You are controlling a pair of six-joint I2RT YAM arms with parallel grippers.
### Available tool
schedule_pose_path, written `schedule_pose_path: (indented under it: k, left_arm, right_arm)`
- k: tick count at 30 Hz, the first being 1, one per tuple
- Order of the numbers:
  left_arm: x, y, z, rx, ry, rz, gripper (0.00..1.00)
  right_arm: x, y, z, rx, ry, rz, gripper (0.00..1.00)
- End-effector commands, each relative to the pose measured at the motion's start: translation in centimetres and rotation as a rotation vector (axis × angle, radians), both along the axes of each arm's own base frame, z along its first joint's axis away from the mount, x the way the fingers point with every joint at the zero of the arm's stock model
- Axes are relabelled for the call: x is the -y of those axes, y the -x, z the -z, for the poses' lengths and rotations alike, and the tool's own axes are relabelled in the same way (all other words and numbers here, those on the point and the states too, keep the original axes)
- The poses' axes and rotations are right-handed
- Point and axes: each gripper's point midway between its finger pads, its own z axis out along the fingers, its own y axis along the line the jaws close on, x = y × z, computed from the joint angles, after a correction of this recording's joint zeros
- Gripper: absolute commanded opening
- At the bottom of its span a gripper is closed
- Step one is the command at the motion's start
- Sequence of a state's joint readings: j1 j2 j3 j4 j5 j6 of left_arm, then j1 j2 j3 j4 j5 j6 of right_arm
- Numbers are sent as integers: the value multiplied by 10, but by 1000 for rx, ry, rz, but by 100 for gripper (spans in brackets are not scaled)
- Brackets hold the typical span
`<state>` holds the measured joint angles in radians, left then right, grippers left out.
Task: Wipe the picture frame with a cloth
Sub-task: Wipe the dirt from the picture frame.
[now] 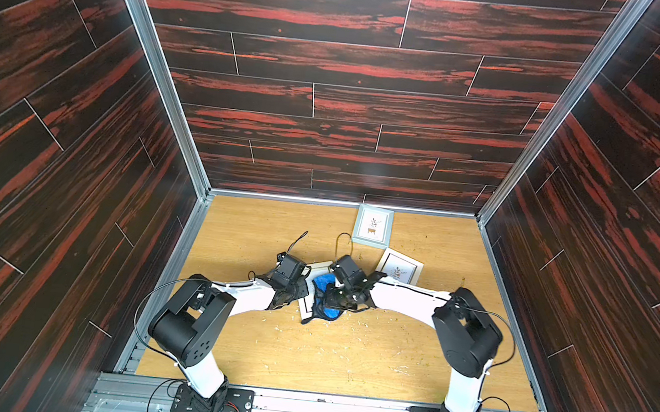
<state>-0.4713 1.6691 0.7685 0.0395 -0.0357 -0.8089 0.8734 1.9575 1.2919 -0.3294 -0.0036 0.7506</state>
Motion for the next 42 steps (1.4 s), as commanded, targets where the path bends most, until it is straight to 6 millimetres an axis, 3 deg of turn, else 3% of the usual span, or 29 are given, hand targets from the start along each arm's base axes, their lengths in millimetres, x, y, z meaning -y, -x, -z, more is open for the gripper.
schedule_pose_path:
  k: [1, 5, 6, 13, 20, 22, 27, 29, 32, 35, 42]
  left_arm:
    - [-16, 26, 28, -119, -65, 6, 27]
    - [-13, 26, 29, -123, -60, 28, 27]
    - [-11, 26, 29, -126, -56, 38, 27]
    - [1, 20, 29, -131, -38, 89, 27]
    - [1, 21, 30, -138, -47, 106, 27]
    - [1, 21, 31, -140, -43, 106, 27]
    - [3, 20, 30, -137, -31, 106, 27]
    - [3, 22, 31, -141, -32, 106, 27]
    - [-1, 24, 32, -145, -46, 103, 27]
    - [-2, 26, 34, -148, -49, 102, 27]
    - [-1, 27, 36, -143, -32, 98, 27]
  right_arm:
    - [12, 5, 21, -47, 99, 4, 0]
    - [47, -16, 21, -12, 141, 69, 0]
    - [48, -18, 19, -3, 137, 62, 0]
    - [11, -20, 22, -13, 124, -1, 0]
    - [58, -49, 34, 9, 207, 91, 0]
    - [49, -46, 30, 6, 172, 73, 0]
    - [3, -28, 27, -13, 108, -10, 0]
    - [7, -32, 27, -8, 135, 1, 0]
    - [40, -51, 25, 10, 181, 79, 0]
    - [51, -63, 15, 31, 127, 106, 0]
    - [0, -38, 30, -19, 104, -10, 0]
